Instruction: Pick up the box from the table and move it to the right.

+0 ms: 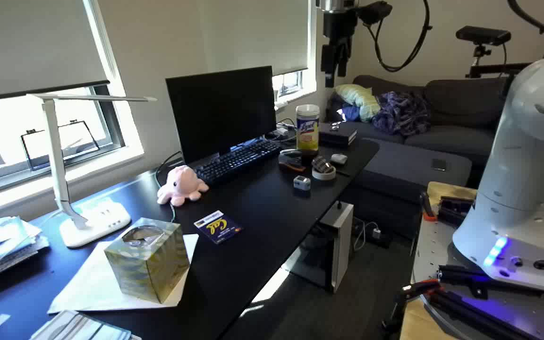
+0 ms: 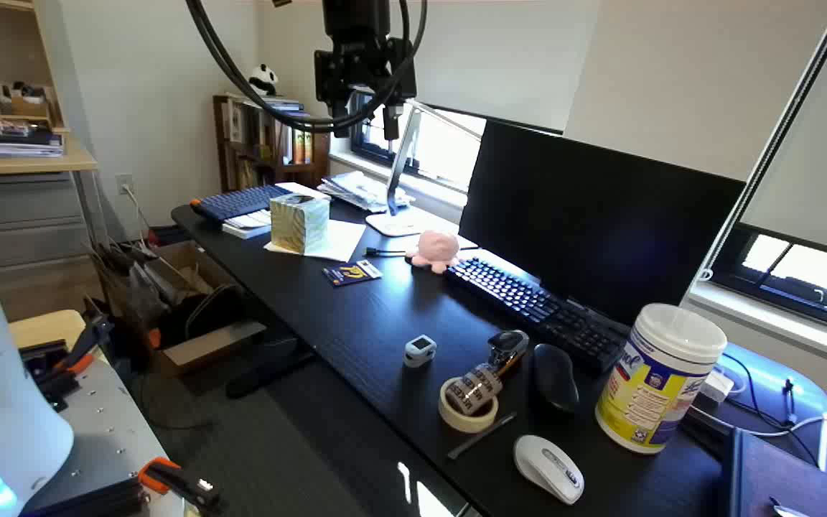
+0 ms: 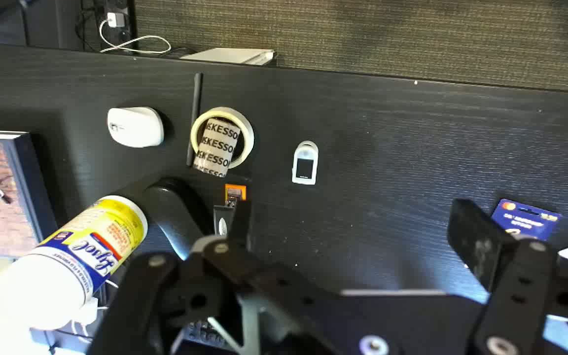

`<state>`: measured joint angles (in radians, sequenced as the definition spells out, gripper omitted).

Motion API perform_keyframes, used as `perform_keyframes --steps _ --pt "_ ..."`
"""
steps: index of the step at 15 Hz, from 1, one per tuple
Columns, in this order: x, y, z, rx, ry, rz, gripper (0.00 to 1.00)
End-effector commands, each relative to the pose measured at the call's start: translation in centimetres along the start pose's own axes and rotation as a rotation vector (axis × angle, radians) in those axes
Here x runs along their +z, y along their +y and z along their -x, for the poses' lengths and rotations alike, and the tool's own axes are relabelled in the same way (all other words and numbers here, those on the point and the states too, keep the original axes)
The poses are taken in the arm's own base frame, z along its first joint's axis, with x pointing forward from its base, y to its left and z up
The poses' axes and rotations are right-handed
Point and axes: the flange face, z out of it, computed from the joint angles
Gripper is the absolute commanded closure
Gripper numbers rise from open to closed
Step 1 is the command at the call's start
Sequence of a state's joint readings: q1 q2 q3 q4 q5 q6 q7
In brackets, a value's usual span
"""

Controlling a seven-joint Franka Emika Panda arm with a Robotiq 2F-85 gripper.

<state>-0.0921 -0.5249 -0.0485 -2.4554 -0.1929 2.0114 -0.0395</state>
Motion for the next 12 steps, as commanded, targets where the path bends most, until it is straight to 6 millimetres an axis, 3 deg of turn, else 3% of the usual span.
perform_keyframes --steps 1,5,12 --pt "-0.1 0.0 0.0 0.000 -0.001 0.000 0.00" --pt "-0.4 -2.5 -3.0 -0.084 0.042 0.010 0.00" --pt "0.7 -17.0 -12.7 -0.344 0.087 -0.014 0.00"
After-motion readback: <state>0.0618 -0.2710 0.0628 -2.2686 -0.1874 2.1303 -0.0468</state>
